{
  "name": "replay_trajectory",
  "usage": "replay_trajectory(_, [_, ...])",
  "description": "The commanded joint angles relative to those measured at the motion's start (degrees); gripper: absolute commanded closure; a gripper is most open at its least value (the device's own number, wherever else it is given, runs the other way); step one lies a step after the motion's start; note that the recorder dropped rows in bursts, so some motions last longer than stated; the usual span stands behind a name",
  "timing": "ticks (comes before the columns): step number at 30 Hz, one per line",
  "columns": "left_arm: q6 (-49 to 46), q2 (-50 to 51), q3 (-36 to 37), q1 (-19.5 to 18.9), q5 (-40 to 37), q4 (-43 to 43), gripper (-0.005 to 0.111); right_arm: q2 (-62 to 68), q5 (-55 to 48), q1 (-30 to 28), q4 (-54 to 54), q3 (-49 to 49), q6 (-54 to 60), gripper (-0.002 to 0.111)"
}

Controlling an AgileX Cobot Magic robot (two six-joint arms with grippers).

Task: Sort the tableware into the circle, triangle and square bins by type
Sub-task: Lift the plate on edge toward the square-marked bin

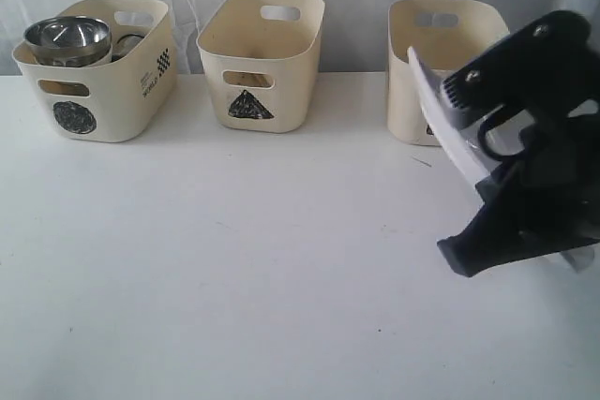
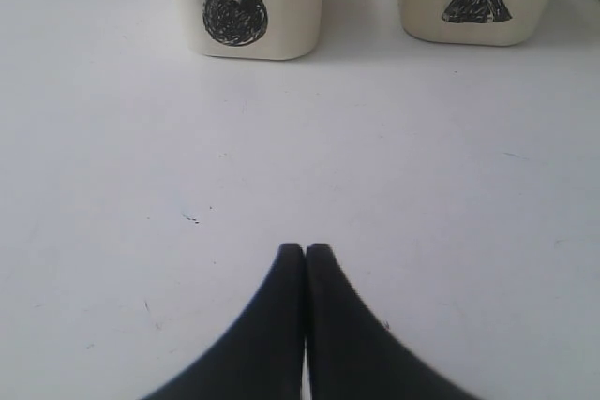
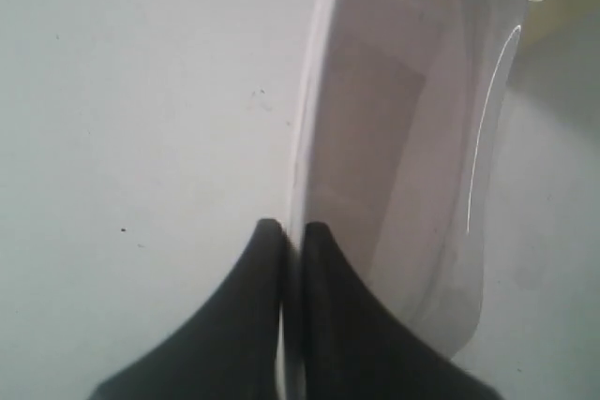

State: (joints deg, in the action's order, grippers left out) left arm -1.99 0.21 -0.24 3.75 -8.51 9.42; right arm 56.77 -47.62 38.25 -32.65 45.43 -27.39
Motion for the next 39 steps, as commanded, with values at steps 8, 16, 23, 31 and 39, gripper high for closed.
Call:
replay_trajectory(8, [0.1,-0.2,0.2,0.3,-0.1,0.3,0.107,1.1,3.8,-0.7,-11.2,14.7,-4.4,0.108])
replay_trajectory(16, [0.1,-0.2,0.2,0.3,-0.1,0.3,0.107,8.5,9.4,-10.2,-13.2,21.3,-8.9,0.108])
replay_trajectory(23, [0.1,-0.2,0.2,0.3,-0.1,0.3,0.107,17.4,17.3,-18.2,-11.9,29.2,-14.9,0.108])
replay_trajectory(31, [0.1,-0.2,0.2,0.3,-0.1,0.3,0.107,31.2,20.0,-21.7,-10.4,43.6,-14.9,0.108])
replay_trajectory(39, [0.1,-0.2,0.2,0.3,-0.1,0.3,0.107,43.0,25.9,-26.5,-4.9,54.5,-13.3,0.108])
